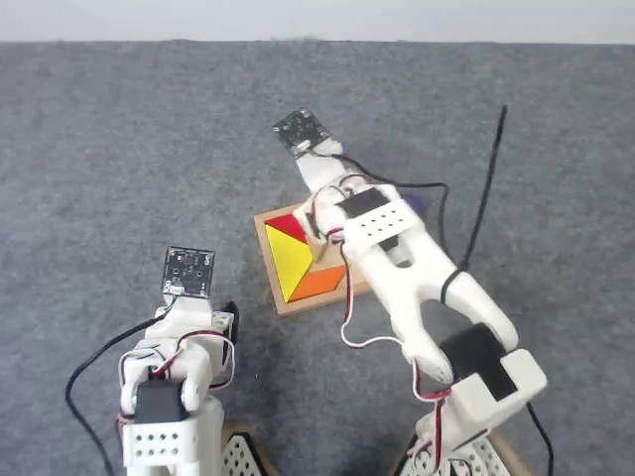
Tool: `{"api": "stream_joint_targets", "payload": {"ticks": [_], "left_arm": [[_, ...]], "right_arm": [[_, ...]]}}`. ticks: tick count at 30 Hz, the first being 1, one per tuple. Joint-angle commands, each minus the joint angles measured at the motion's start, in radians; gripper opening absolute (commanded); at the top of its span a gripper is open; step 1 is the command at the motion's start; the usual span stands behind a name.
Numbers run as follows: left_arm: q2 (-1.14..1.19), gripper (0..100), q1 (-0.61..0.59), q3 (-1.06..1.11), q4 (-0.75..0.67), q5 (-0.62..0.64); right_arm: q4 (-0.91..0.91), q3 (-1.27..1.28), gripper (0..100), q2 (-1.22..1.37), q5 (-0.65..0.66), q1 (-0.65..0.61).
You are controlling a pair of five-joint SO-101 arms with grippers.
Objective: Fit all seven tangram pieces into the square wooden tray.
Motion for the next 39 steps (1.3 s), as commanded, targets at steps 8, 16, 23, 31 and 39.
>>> {"api": "stream_joint_targets", "payload": {"ticks": [8, 16, 23, 31, 39], "left_arm": [[-0.028, 15, 0.003, -0.008, 0.009, -0.006], [-0.028, 15, 0.003, -0.008, 0.009, -0.006], [-0.028, 15, 0.003, -0.008, 0.009, -0.006], [-0.028, 15, 0.003, -0.008, 0.009, -0.006], [-0.028, 15, 0.003, -0.008, 0.009, -0.006]], "right_arm": [[-0.004, -0.124, 2.0, 0.139, 0.023, -0.019], [0.139, -0.19, 1.8, 0.145, 0.018, -0.008], [0.136, -0.158, 1.9, 0.022, -0.023, 0.074], [0.127, 0.164, 1.9, -0.294, 0.038, 0.073], [0.059, 0.302, 1.9, -0.315, 0.049, 0.004]]}}
